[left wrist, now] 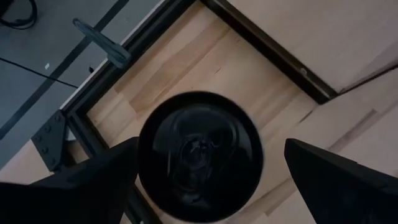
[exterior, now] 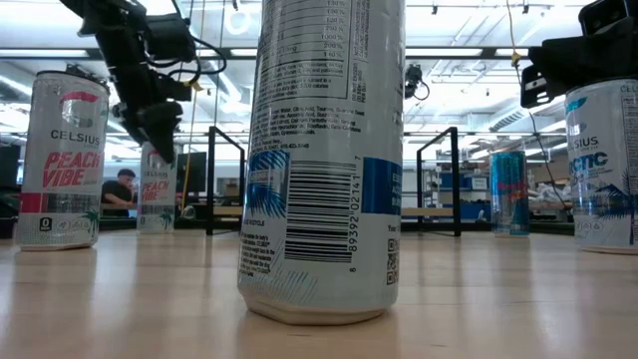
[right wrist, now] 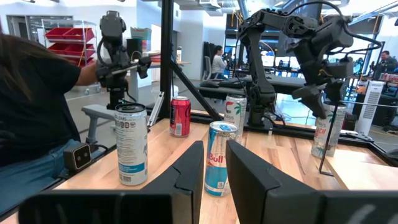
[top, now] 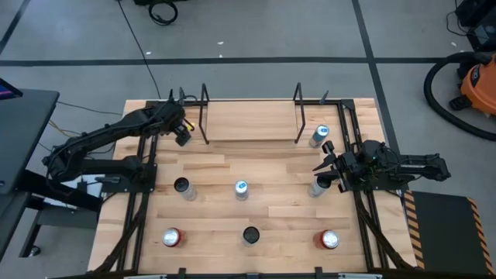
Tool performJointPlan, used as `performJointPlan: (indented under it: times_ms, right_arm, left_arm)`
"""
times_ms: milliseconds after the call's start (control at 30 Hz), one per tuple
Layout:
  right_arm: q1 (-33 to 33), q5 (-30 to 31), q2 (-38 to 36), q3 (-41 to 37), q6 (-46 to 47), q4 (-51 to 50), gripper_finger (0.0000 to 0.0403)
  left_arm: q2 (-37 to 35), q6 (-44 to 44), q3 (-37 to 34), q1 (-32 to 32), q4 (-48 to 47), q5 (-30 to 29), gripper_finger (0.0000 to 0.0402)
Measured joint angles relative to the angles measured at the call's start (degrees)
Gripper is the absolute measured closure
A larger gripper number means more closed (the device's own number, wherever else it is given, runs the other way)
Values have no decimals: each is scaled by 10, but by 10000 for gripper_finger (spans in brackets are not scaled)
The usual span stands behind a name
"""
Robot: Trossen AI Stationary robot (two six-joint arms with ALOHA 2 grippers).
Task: Place canned beverage on shelf
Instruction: Put the top white pink soda can on the shelf
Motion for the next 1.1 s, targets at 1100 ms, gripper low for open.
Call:
performJointPlan:
  times_ms: [1100]
  right_arm:
    - [0,0,0,0,0,0,325]
  left_arm:
    - [-1,38,1,0,-2,1,120]
